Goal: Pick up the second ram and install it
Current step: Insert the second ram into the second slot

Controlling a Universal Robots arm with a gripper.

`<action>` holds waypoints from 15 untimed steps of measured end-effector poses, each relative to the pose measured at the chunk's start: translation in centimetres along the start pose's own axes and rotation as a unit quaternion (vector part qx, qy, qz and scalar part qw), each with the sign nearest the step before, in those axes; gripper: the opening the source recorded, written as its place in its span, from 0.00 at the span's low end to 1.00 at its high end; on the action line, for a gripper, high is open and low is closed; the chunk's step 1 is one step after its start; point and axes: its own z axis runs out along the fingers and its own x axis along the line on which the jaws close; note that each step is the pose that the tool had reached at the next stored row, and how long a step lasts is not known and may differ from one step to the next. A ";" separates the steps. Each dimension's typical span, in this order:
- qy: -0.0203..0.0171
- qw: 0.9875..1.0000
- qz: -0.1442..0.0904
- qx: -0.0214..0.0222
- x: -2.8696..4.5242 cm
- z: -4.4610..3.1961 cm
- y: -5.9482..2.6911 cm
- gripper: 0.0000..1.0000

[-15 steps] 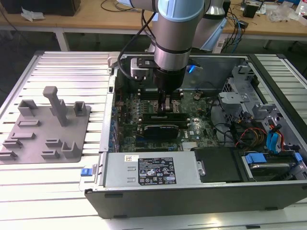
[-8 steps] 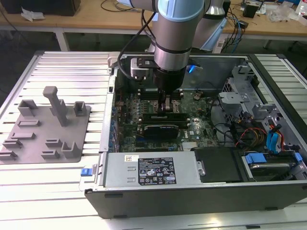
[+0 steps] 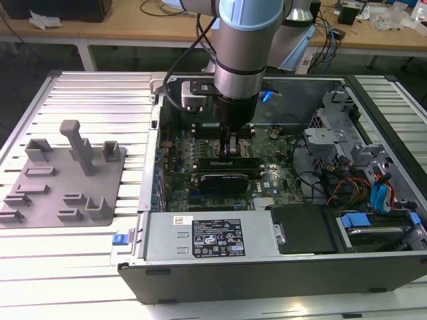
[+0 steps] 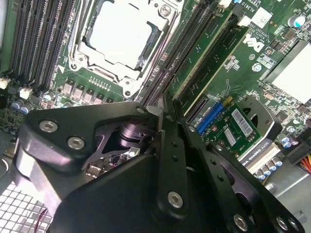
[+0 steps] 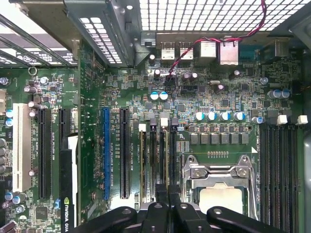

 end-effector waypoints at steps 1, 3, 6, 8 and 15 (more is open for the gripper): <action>0.000 1.000 0.000 0.000 0.00 0.02 0.00 0.09; 0.000 1.000 0.000 0.000 0.00 0.03 0.00 0.09; 0.000 1.000 0.000 0.000 0.00 0.08 0.00 0.09; 0.000 1.000 0.000 0.000 0.00 0.09 0.04 0.09; 0.000 1.000 0.000 0.000 0.00 0.25 0.09 0.09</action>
